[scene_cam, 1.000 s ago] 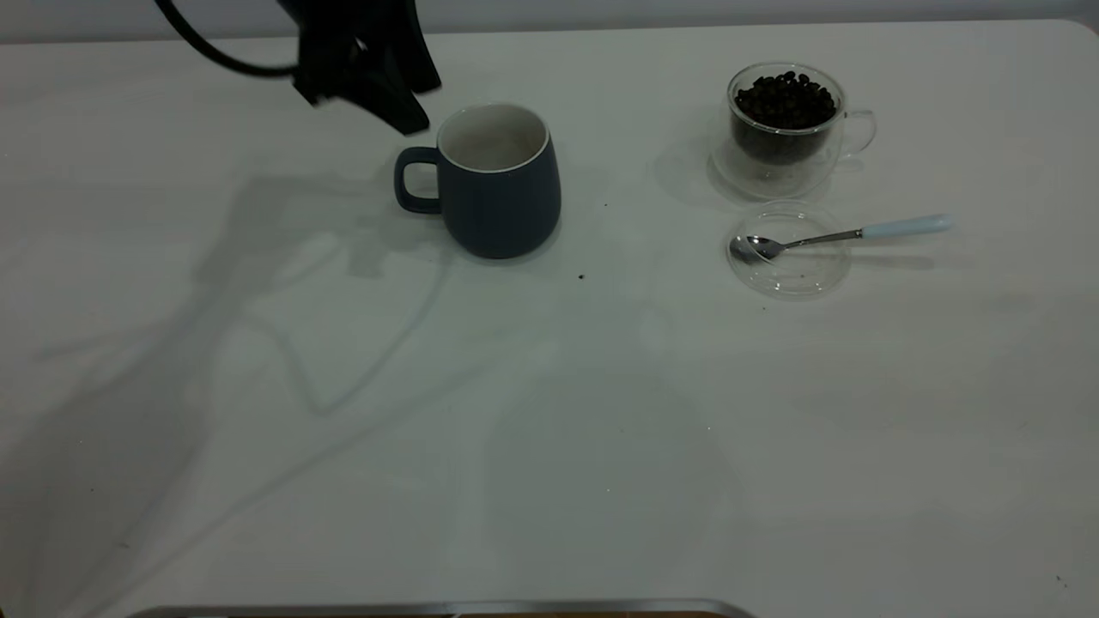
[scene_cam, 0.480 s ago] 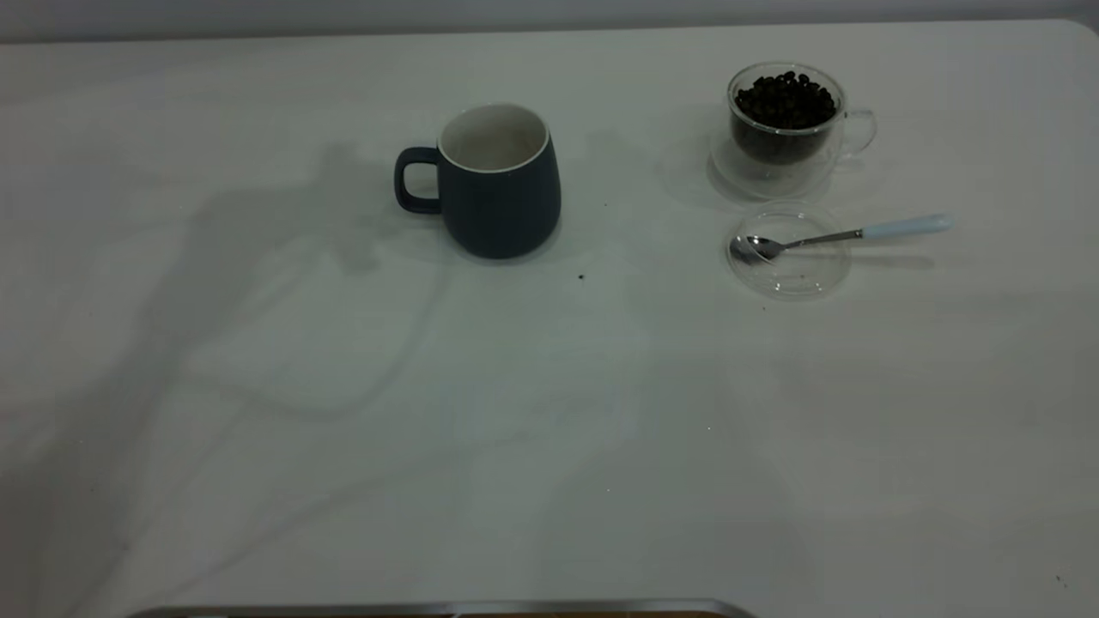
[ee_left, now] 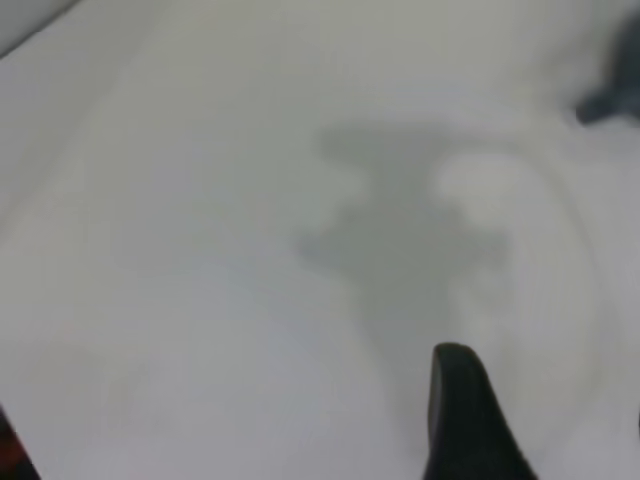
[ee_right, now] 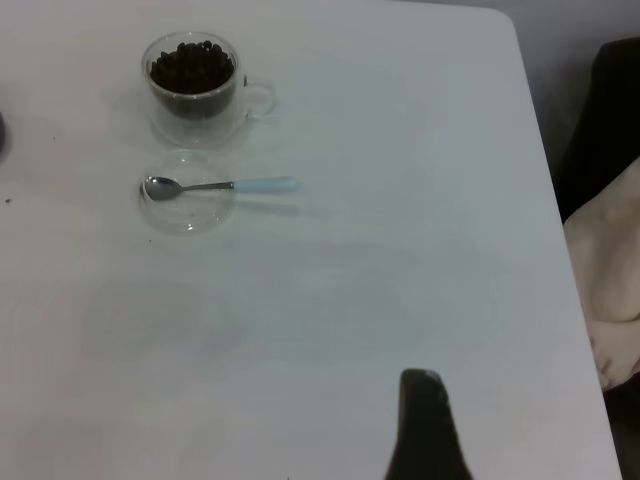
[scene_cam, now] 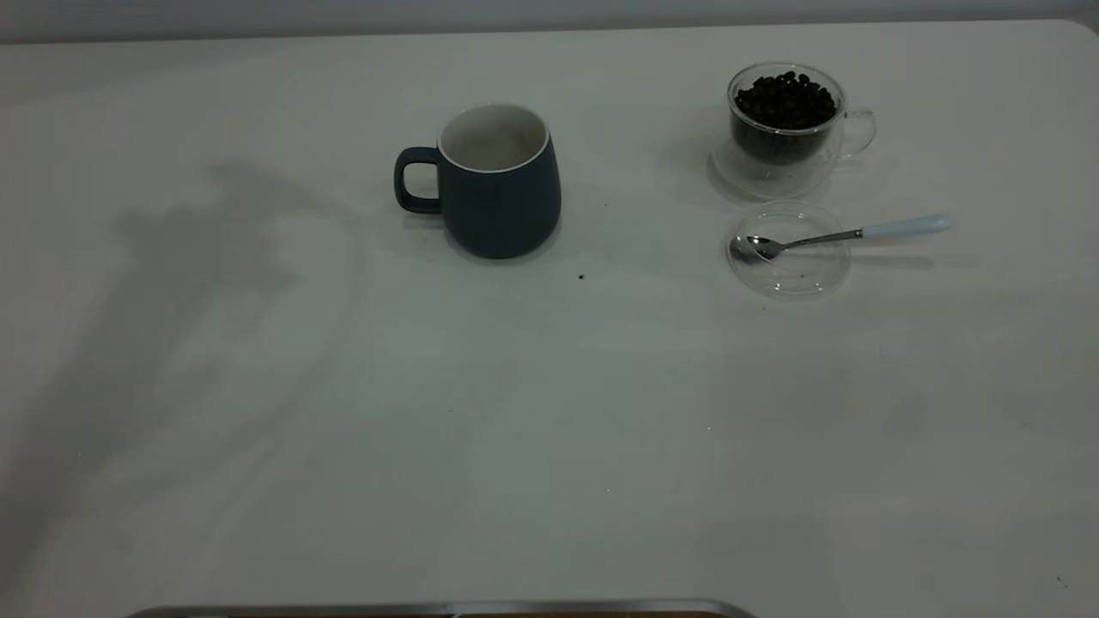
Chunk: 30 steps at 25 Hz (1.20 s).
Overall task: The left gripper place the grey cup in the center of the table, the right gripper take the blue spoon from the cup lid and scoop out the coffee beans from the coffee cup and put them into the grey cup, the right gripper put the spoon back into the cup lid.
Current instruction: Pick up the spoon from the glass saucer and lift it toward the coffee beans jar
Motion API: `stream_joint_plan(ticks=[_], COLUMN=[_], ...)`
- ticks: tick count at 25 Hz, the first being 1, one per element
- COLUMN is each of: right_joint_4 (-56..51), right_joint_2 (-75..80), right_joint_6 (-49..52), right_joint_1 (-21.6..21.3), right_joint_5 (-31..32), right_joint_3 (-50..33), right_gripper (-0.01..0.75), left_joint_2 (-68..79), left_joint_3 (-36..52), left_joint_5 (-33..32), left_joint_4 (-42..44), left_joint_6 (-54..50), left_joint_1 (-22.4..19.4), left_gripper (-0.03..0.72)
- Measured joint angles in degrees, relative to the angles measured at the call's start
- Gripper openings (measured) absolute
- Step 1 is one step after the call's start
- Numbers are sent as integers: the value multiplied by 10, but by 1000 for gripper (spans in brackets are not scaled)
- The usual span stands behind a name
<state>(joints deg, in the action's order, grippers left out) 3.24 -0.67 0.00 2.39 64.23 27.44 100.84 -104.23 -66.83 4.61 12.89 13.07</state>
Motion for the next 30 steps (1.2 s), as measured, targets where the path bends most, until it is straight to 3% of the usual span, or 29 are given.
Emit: stream_joint_plan(ticks=[9, 30], right_joint_4=[0, 0], right_joint_2=[0, 0], right_joint_6=[0, 0], right_joint_1=[0, 0], right_joint_5=[0, 0], right_joint_3=[0, 0], right_gripper=[562, 562], left_joint_2=[-215, -668], left_joint_3=[97, 691], left_joint_5=[0, 3], left_joint_4=[2, 2], left_joint_6=[-35, -152], left_joint_1=[0, 0], left_gripper=[474, 474])
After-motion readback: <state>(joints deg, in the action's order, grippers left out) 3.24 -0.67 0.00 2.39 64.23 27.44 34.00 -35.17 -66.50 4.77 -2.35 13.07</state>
